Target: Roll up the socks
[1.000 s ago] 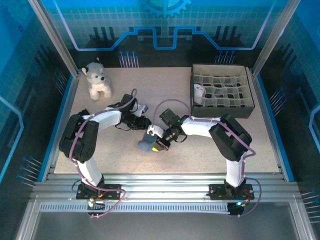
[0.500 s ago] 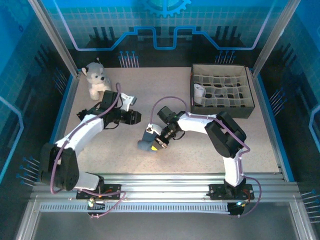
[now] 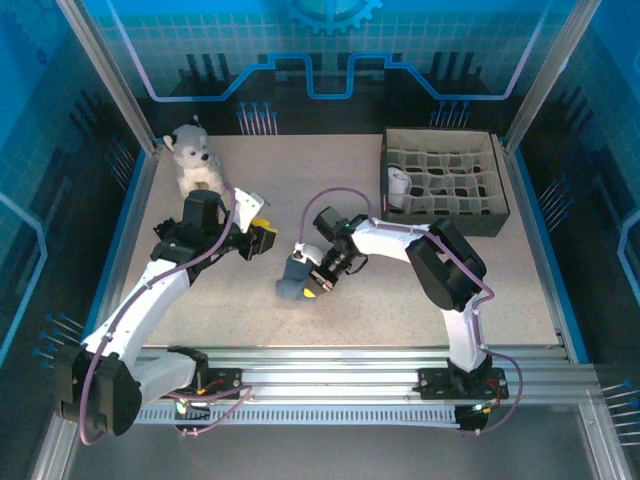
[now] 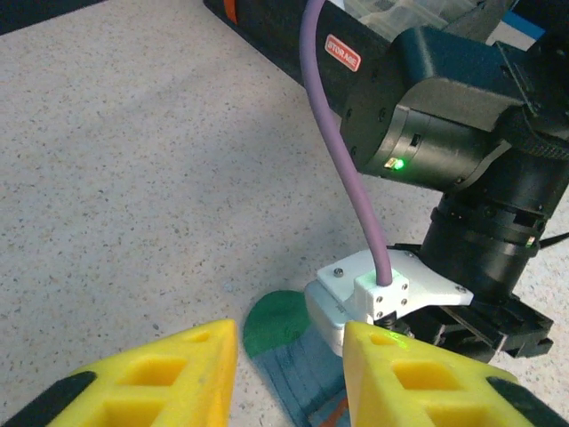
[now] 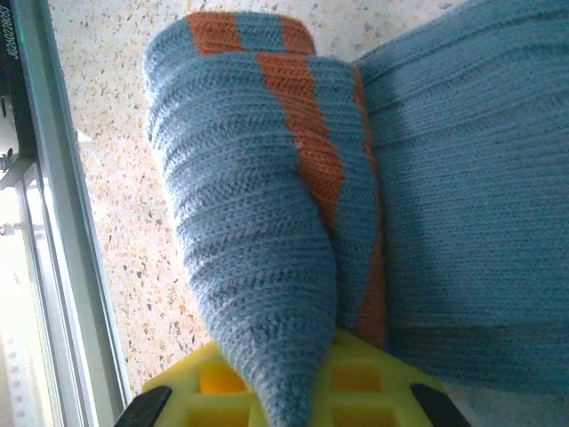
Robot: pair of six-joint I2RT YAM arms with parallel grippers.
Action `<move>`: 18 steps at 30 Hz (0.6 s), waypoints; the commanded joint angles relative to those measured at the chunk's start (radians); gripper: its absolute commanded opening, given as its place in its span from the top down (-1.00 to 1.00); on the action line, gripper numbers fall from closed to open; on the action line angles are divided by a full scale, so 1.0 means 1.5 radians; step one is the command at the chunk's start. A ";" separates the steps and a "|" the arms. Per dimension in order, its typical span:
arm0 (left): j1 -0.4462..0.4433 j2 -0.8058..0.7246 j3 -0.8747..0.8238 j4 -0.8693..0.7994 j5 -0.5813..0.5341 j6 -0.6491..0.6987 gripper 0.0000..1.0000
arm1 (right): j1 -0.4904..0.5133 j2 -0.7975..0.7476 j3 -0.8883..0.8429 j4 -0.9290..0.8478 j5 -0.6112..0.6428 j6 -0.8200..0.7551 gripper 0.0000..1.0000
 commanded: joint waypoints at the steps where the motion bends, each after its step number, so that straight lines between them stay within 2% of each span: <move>1: 0.000 -0.004 -0.037 0.063 -0.032 -0.045 0.19 | -0.014 0.037 0.001 -0.045 0.092 -0.001 1.00; 2: 0.000 0.000 -0.046 0.075 -0.037 -0.062 0.13 | -0.013 0.038 0.002 -0.048 0.094 -0.001 1.00; 3: 0.000 0.006 -0.053 0.080 -0.035 -0.070 -0.07 | -0.014 0.038 0.003 -0.048 0.095 -0.002 1.00; 4: 0.000 0.013 -0.056 0.082 -0.026 -0.072 -0.98 | -0.014 0.038 0.003 -0.049 0.097 -0.003 1.00; 7: 0.001 0.030 -0.061 0.076 -0.026 -0.087 -0.99 | -0.014 0.040 0.004 -0.052 0.108 -0.004 1.00; 11: 0.003 0.044 -0.096 0.122 -0.069 -0.126 -0.99 | -0.013 0.040 0.002 -0.048 0.116 -0.002 1.00; 15: -0.003 0.089 -0.079 0.107 -0.006 -0.099 -0.99 | -0.014 0.038 0.003 -0.044 0.124 0.003 1.00; 18: -0.041 0.078 -0.109 0.133 0.005 0.000 -0.99 | -0.014 0.044 0.007 -0.045 0.120 -0.001 1.00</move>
